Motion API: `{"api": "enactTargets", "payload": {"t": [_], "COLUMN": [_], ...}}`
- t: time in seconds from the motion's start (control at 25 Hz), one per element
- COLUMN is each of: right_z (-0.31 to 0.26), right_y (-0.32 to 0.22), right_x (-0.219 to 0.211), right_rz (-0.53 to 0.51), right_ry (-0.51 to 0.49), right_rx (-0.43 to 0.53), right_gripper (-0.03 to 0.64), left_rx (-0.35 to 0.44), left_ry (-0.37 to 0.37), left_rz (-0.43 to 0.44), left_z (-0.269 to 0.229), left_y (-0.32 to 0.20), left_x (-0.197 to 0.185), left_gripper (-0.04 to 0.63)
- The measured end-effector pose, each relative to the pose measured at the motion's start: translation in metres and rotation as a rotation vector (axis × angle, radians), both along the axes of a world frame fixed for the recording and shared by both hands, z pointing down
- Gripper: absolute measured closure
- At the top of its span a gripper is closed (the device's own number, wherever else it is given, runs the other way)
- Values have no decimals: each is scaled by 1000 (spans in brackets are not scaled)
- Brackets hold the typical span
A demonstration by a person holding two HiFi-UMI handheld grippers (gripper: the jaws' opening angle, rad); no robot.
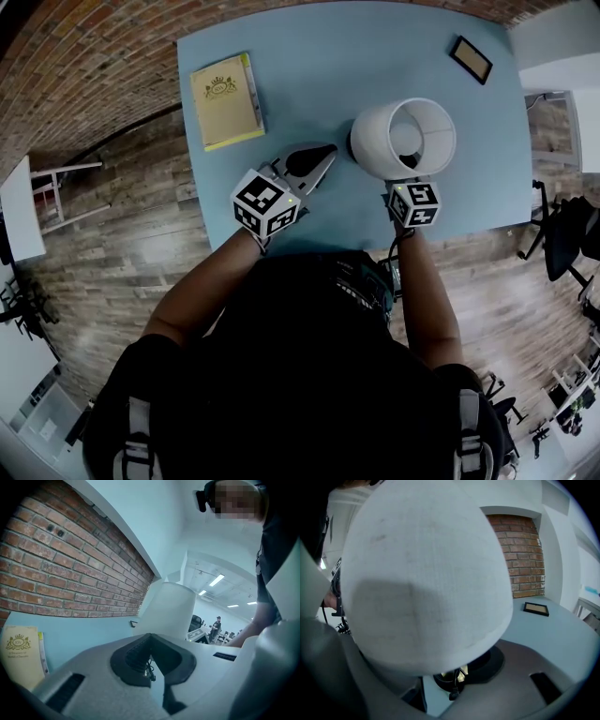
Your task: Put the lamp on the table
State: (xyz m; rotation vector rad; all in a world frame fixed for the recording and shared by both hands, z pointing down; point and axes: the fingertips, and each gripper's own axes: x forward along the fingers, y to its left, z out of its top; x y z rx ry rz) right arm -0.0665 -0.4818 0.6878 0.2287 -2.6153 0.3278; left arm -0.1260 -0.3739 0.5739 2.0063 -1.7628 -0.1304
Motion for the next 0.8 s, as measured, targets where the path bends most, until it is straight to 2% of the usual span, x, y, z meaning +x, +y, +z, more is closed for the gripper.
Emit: {"api": "enactTargets", "payload": {"t": [0.28, 0.48, 0.8], "right_z": [0, -15, -44], "right_y": [5, 17, 48], "right_x": [16, 30, 55], "right_rz": [26, 36, 60], "right_ry": [28, 11, -31], "right_rx": [-20, 4, -7], "right_gripper": [443, 550, 600], "left_rx": [8, 8, 63], "left_ry": [-27, -38, -69], "left_rz": [13, 11, 54], "left_z": [-6, -8, -34], "left_y": [8, 29, 52], "left_x": [3, 2, 20], "left_gripper": [586, 586, 586]}}
